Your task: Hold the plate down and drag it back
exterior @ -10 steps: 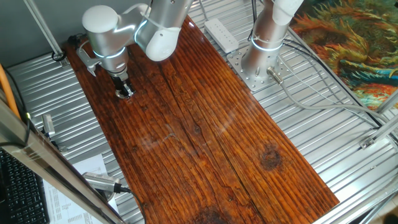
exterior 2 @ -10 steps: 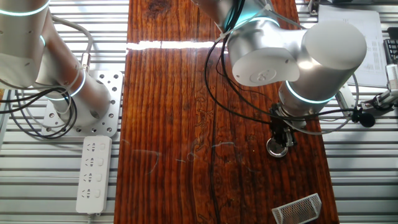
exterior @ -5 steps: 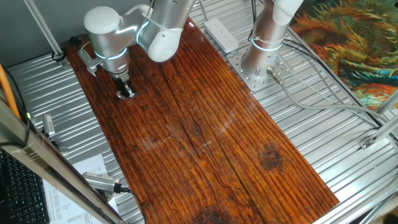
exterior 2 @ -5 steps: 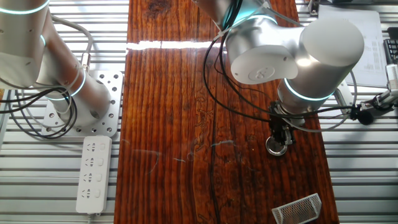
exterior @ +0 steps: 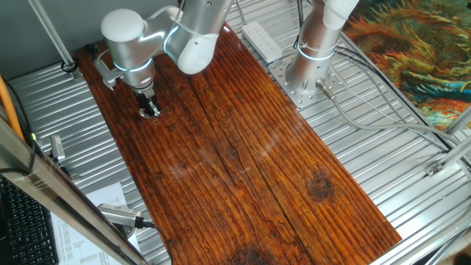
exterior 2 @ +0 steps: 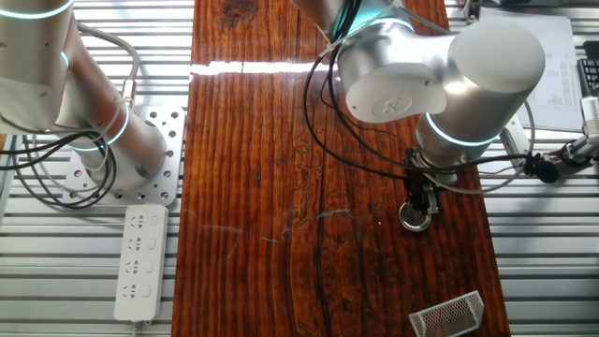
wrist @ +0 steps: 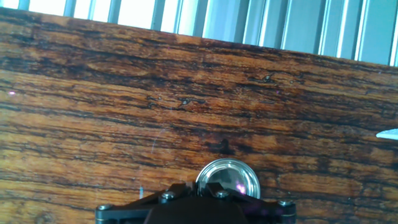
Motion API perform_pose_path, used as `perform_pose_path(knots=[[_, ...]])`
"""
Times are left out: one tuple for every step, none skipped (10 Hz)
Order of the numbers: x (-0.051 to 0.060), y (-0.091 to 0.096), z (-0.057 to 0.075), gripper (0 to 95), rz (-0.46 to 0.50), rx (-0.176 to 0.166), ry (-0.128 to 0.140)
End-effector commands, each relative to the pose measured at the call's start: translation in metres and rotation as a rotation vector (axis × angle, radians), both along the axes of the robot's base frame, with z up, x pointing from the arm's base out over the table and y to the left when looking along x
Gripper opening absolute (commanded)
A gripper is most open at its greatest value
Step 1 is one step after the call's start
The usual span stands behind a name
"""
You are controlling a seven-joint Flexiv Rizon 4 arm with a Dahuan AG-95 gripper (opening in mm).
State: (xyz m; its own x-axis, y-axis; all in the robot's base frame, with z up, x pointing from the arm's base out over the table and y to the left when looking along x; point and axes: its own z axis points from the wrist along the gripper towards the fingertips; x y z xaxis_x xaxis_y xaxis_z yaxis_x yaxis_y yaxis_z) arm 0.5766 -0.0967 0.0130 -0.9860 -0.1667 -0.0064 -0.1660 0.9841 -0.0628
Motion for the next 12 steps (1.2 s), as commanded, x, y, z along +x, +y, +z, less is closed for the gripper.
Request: perform_pose_path(knots=[[0.0,0.001,-0.001,0.0,-0.005,-0.006,0.0],[-0.001,0.003,-0.001,0.0,-0.007,-0.006,-0.001],[-0.001,0.004,-0.001,0.0,-0.009,-0.006,-0.001],[-0.002,0.005,0.001,0.0,-0.007,-0.008,-0.001],[-0.002,0.007,0.002,0.0,-0.01,-0.005,0.0],[-0.002,0.01,0.003,0.0,-0.014,-0.004,-0.001],[-0.003,0.012,0.003,0.0,-0.019,-0.004,-0.002],[-0.004,0.014,0.002,0.0,-0.022,-0.004,-0.002],[-0.005,0.015,0.002,0.0,-0.024,-0.004,-0.002],[-0.005,0.016,0.002,0.0,-0.027,-0.004,-0.002],[-0.005,0.017,0.001,0.0,-0.028,-0.004,-0.002],[-0.005,0.017,0.001,0.0,-0.029,-0.004,-0.001]])
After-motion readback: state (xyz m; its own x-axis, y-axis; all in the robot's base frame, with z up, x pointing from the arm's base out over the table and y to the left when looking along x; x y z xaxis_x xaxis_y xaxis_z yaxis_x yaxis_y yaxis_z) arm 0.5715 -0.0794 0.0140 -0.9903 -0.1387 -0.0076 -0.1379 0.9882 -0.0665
